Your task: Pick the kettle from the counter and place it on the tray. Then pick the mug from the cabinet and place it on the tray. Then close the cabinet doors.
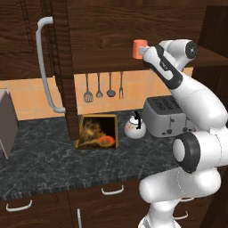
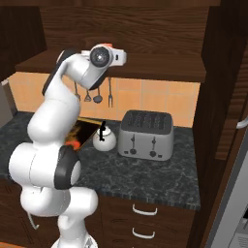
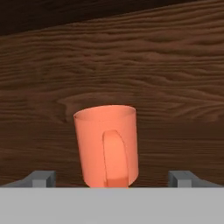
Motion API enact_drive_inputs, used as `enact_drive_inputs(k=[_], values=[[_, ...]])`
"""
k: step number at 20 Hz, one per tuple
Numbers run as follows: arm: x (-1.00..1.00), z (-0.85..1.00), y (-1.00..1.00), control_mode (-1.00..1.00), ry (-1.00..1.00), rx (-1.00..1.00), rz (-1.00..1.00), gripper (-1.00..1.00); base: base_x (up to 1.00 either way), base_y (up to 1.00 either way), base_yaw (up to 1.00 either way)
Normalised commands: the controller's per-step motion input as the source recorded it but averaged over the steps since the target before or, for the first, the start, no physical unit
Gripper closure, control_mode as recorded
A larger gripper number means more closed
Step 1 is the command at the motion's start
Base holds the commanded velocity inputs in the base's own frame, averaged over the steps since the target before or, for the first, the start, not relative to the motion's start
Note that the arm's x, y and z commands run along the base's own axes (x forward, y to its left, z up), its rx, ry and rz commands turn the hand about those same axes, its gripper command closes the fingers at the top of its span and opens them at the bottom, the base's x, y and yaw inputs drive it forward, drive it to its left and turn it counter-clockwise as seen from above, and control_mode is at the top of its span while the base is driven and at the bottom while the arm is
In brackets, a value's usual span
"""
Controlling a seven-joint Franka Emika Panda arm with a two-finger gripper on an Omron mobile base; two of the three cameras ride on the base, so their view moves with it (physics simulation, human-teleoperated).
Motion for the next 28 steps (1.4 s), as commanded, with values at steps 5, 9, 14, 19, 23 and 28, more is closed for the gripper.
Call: enact_drive_inputs(k=[5,9,14,19,23,28], values=[[0.37,-0.01,0.00,-1.00,0.00,0.01,0.03,-1.00,0.00,0.00,0.00],[0.28,-0.03,0.03,-1.00,0.00,0.00,0.01,1.00,0.00,0.00,0.00],[0.03,0.00,0.00,-1.00,0.00,0.00,0.01,1.00,0.00,0.00,0.00],[0.00,0.00,0.00,-1.00,0.00,0.00,0.00,1.00,0.00,0.00,0.00],[-0.31,0.00,0.03,-1.00,0.00,0.00,0.00,1.00,0.00,0.00,0.00],[-0.57,0.00,0.29,-1.00,-0.02,0.00,-0.02,1.00,0.00,0.00,0.00]])
